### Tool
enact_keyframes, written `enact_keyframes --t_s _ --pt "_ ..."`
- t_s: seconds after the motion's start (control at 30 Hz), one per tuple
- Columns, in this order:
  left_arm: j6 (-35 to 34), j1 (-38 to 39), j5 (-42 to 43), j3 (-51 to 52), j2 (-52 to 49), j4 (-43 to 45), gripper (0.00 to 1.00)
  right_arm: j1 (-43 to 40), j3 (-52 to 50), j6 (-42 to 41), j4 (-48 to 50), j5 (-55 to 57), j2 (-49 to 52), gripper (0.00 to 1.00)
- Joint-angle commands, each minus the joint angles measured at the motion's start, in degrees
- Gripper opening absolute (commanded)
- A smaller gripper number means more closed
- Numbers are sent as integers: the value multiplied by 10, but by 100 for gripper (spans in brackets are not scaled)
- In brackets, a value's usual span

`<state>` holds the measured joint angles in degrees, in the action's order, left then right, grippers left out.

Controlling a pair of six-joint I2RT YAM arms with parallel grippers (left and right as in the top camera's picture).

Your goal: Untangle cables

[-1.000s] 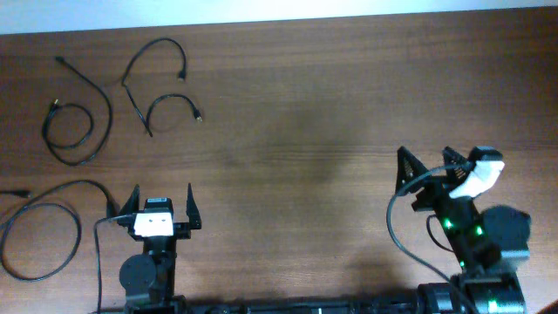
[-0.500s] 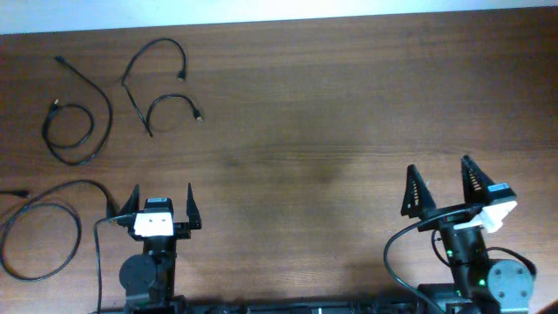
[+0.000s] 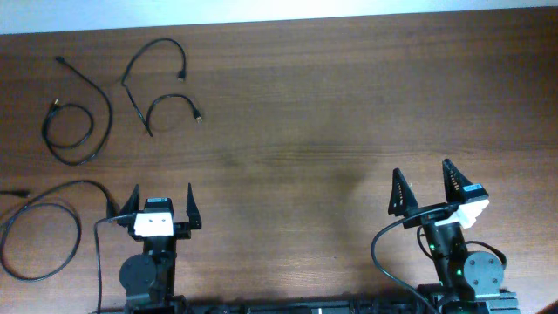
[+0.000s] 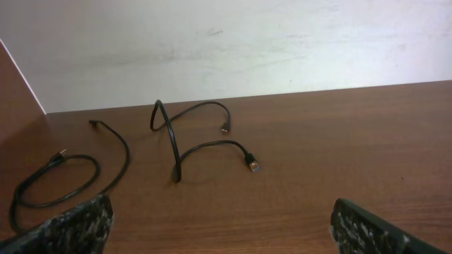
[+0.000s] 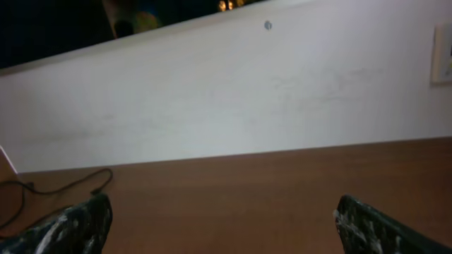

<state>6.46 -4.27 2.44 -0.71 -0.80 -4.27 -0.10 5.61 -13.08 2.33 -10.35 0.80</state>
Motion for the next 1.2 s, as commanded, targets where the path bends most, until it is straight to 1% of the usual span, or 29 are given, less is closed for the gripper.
enact_keyframes --t_s 0.0,0.13,0.33,0.5,0.6,0.73,0.83,1.17 --pt "9 2 10 2 -1 -2 99 6 -26 7 27 12 -6 99" --pt "9 2 10 2 -1 -2 99 6 -49 7 56 16 -6 99" --pt "9 2 10 2 -1 -2 99 4 -53 9 49 31 -6 99" --pt "9 2 10 2 -1 -2 99 4 -53 10 10 36 -6 98" --pt "9 2 10 2 -1 -2 99 4 -53 41 -25 35 -6 99" --pt "9 2 10 2 -1 -2 99 4 -53 54 -62 36 -6 98" --pt "9 2 10 2 -1 -2 99 4 -53 71 -64 37 -6 99" --pt "9 2 10 2 -1 -2 99 4 -53 71 -65 37 -6 99"
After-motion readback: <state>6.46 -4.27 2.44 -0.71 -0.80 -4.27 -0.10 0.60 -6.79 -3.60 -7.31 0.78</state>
